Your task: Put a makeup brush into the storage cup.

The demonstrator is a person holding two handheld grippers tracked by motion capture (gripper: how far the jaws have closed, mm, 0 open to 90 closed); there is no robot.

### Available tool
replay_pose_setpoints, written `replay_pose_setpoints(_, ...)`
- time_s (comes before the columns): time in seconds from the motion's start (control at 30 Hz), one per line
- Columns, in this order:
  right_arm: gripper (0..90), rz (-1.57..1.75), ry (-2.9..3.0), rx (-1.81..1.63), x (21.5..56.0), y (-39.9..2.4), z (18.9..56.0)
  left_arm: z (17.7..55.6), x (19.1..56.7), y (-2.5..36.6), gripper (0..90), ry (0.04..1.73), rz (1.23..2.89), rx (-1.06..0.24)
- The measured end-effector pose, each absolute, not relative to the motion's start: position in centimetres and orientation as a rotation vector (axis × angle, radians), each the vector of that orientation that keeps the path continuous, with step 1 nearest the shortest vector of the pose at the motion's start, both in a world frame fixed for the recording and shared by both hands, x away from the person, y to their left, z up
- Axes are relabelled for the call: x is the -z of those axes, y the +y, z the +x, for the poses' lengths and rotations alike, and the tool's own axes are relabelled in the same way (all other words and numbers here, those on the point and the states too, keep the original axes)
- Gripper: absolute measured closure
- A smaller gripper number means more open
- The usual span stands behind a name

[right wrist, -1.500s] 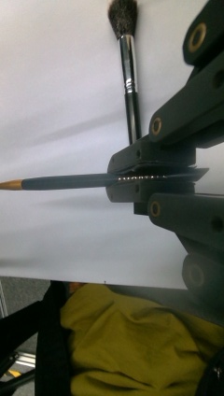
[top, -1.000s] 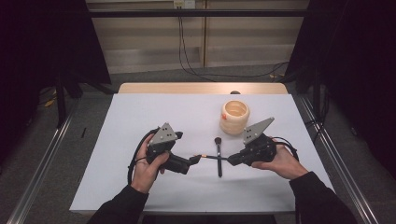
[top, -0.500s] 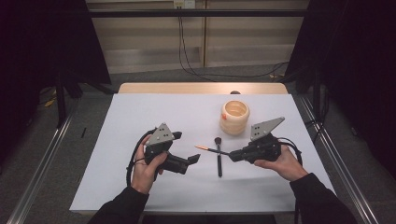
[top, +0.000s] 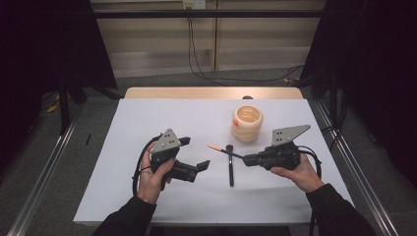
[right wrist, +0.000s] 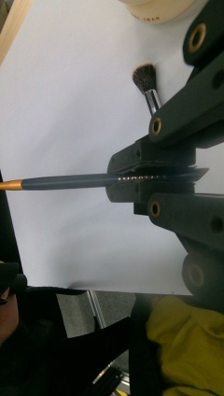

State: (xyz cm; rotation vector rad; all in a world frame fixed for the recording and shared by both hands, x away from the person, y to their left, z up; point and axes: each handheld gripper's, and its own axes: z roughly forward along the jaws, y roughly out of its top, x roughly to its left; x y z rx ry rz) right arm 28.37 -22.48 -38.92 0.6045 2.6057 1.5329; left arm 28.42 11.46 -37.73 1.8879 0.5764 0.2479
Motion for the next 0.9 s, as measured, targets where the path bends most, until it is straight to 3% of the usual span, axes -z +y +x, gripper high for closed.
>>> replay_pose_setpoints(0.9,85.7,0.618,2.296,-1.832,38.0,-23.1,27.8,28.1,37.7,10.4,5.1,0.562,1.839,-0.249)
